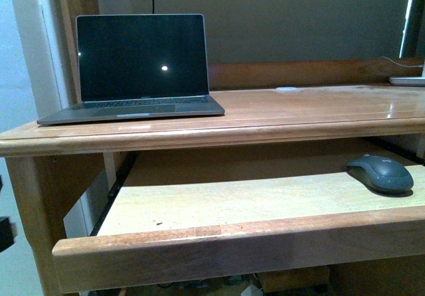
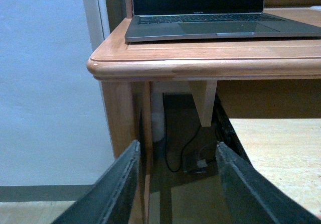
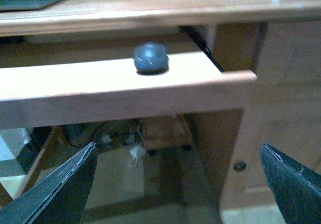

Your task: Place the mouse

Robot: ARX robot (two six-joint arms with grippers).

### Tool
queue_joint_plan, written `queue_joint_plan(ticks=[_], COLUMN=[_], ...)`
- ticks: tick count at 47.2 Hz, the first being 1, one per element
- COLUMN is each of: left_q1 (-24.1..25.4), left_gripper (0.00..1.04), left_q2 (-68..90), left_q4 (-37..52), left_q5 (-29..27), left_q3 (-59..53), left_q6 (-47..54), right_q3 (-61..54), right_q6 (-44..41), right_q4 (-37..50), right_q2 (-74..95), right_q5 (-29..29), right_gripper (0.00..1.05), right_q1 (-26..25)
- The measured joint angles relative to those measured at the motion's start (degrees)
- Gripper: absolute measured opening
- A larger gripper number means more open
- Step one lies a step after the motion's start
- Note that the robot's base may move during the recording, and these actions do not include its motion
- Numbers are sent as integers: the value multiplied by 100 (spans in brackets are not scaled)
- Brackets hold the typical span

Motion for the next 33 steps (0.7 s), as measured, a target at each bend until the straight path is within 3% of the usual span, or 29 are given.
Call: queue_joint_plan(ticks=[1,3,12,23,33], left_q1=[66,166,507,774,997], left_gripper=[44,35,3,3,3], left_q2=[-122,-321,-1062,-1652,-2284], left_q4=[-4,-42,-313,-435,-835], left_q5=[79,197,531,815,1003], left_q3=[-111,-293,-800,-1198,-1534], left_q6=[-17,-42,-63,-90,-92], right_q3=[107,323,1528,3056,4684], right_q6=[175,330,516,356,17], right_q4=[61,459,2218,2452,1447], right_q2=[332,1058,3665,5871,7646], right_q5=[380,603,247,262,520], right_gripper=[97,97,97,97,97], right_q1=[92,90,98,555,756])
